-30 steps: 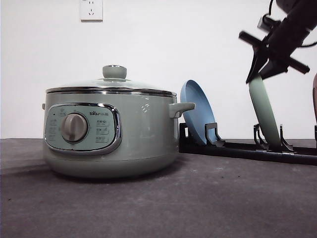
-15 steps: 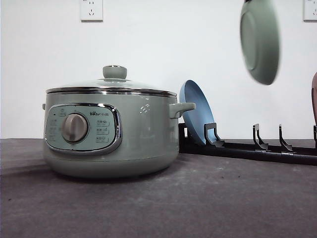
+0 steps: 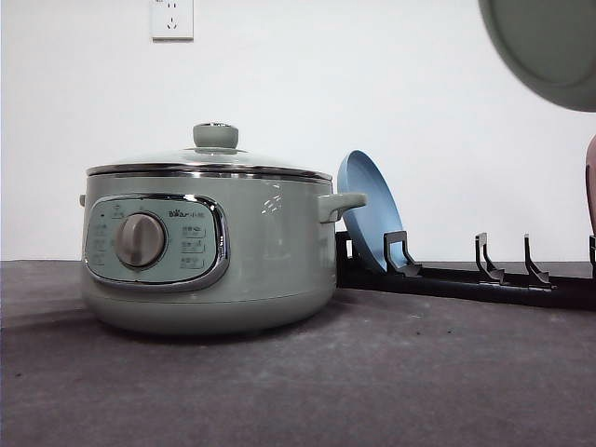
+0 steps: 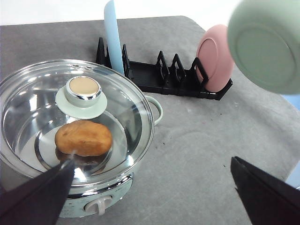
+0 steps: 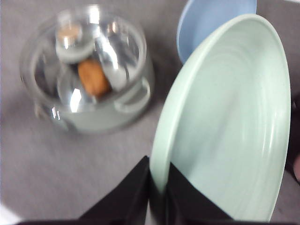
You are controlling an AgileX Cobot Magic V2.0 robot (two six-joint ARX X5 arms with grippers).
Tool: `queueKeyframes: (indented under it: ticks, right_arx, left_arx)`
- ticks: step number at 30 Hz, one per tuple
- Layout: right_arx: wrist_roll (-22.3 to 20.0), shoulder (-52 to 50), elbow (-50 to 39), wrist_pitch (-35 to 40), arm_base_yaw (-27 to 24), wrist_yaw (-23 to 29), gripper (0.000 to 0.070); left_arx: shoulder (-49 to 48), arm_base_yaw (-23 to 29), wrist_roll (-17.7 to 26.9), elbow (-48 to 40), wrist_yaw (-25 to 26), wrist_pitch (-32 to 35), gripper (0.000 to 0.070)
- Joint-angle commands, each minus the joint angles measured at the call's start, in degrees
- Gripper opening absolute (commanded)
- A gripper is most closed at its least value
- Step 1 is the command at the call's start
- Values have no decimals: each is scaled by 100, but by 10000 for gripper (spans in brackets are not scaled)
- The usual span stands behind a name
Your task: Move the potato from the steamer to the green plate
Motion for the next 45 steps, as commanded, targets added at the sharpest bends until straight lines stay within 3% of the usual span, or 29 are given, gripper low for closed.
queueKeyframes:
  ticks: [1, 9, 19, 29, 45]
  right_arx:
    - [-52, -121, -151, -5, 371, 294, 8]
    - [661, -695, -1613, 166, 1944, 1117, 8]
    - [1328, -180, -3087, 1228, 3692, 2382, 8]
    - [1596, 1119, -3283, 1684, 4308, 2675, 8]
    - [1963, 2776, -3283, 1905, 4610, 2930, 33]
  left_arx:
    - [31, -26, 17, 105, 15, 32, 700]
    - [31, -26, 17, 105, 15, 34, 700]
    - [31, -26, 15, 105, 15, 21, 700]
    - [31, -26, 31, 105, 15, -97, 700]
    - [31, -26, 34, 105, 15, -102, 700]
